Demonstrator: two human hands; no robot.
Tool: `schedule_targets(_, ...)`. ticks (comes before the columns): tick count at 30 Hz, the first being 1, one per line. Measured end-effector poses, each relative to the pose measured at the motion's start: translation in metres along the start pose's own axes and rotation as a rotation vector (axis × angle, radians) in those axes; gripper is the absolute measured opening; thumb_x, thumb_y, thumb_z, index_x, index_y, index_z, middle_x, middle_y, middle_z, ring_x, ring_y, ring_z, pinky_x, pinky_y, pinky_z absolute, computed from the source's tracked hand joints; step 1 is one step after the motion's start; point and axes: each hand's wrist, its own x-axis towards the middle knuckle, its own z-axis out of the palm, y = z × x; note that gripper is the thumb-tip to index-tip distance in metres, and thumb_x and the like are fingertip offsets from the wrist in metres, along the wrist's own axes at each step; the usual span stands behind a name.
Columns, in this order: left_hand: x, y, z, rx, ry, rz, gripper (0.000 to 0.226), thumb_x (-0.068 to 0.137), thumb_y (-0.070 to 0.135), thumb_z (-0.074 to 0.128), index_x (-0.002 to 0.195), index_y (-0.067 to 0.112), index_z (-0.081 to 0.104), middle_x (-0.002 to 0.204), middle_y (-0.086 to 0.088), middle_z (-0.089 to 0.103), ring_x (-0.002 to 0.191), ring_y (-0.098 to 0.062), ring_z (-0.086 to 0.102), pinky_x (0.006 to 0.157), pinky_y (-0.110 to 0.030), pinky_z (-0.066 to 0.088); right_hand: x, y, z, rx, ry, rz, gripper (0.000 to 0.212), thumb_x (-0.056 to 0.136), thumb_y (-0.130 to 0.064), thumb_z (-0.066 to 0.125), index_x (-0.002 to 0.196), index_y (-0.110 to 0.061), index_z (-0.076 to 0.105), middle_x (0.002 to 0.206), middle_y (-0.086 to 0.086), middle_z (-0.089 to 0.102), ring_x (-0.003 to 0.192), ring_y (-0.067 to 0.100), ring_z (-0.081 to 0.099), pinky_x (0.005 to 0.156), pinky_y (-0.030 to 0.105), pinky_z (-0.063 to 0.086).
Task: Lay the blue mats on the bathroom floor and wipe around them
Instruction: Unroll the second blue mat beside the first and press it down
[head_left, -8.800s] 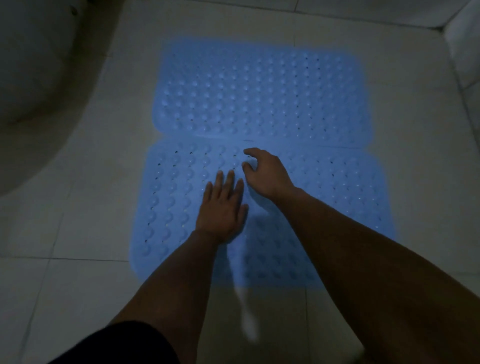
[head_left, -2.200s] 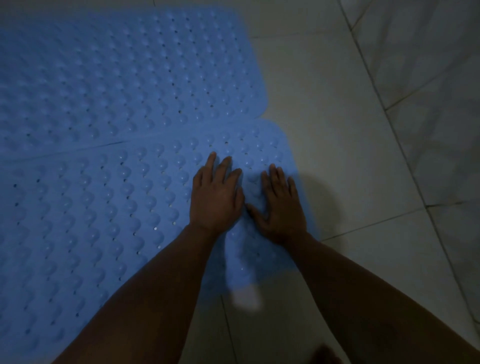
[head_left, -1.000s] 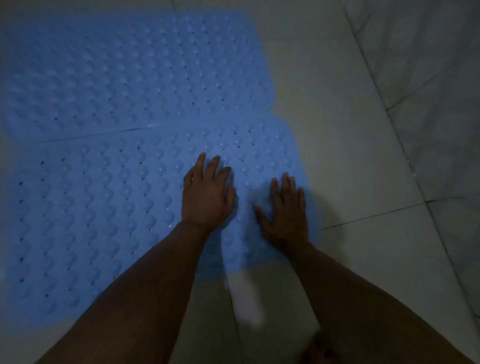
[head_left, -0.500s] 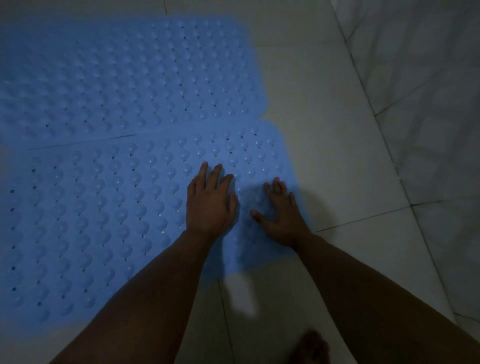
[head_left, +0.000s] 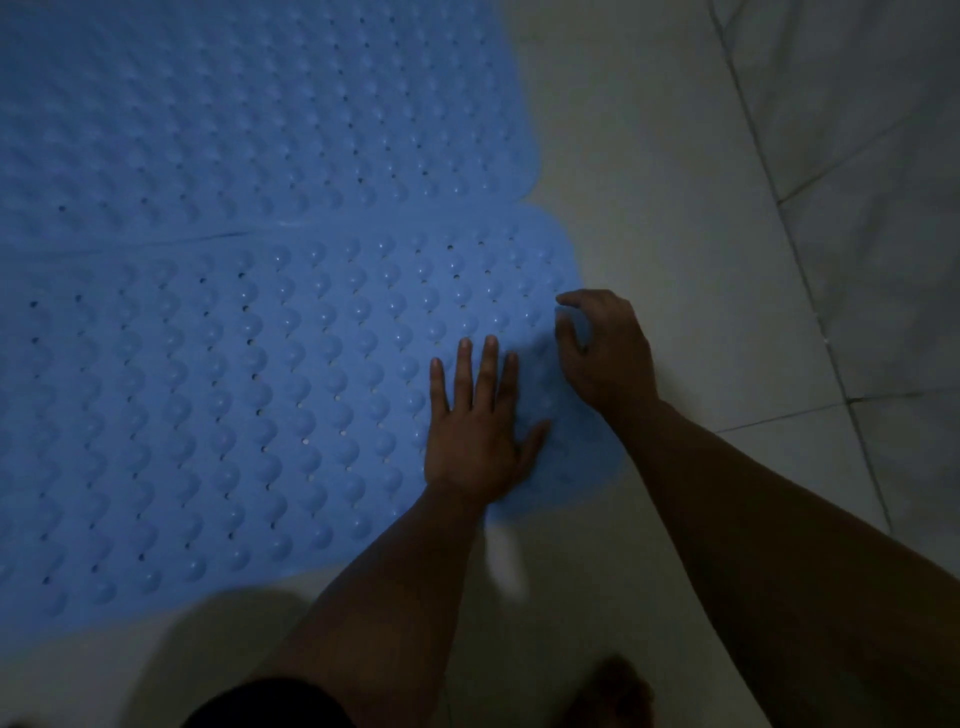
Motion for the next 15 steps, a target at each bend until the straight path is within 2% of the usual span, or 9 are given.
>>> schedule_targets(3,0.003,0.003,-0.002,0.003,-0.01,-0.004,0.089,0.099,0.072,0.028,0.163,0.012,0.013,0.171,-0.014,0.003,0.157,-0.04,-0.007,0.122,-0.066,0.005,0.003,0.006,0.009,0.03,0.021,-0.006,0.024,0.097,-0.025,0.059,0.114,-0.012,0.069,0.116,0.007,0.068,0.111,0.029,0.061,0.099,0.036,0.048)
schedule_targets(8,0.002,0.001,-0.002,-0.006,-0.041,-0.006,0.092,0.097,0.075,0.028,0.164,0.013,0.01,0.172,-0.013,-0.002,0.157,-0.038,-0.01,0.122,-0.066,0.005,0.016,0.004,0.018,0.08,0.063,0.039,0.021,0.099,-0.025,0.058,0.112,-0.013,0.069,0.115,0.005,0.068,0.108,0.027,0.062,0.097,0.026,0.042)
schedule_targets(11,0.002,0.003,-0.004,-0.014,-0.074,-0.01,0.103,0.09,0.084,0.027,0.164,0.015,0.01,0.172,-0.012,-0.004,0.157,-0.038,-0.012,0.122,-0.067,0.002,0.021,-0.005,0.018,0.083,0.055,0.048,0.022,0.099,-0.026,0.057,0.111,-0.013,0.069,0.113,0.005,0.069,0.107,0.027,0.063,0.095,0.029,0.044)
schedule_targets(15,0.008,0.0,-0.014,-0.056,-0.238,-0.007,0.117,0.078,0.092,0.027,0.164,0.017,-0.002,0.171,-0.01,-0.016,0.154,-0.036,-0.024,0.12,-0.066,-0.011,0.025,-0.029,0.003,0.063,0.038,0.067,0.027,0.095,-0.033,0.054,0.108,-0.015,0.071,0.109,0.005,0.07,0.105,0.03,0.064,0.092,0.037,0.05)
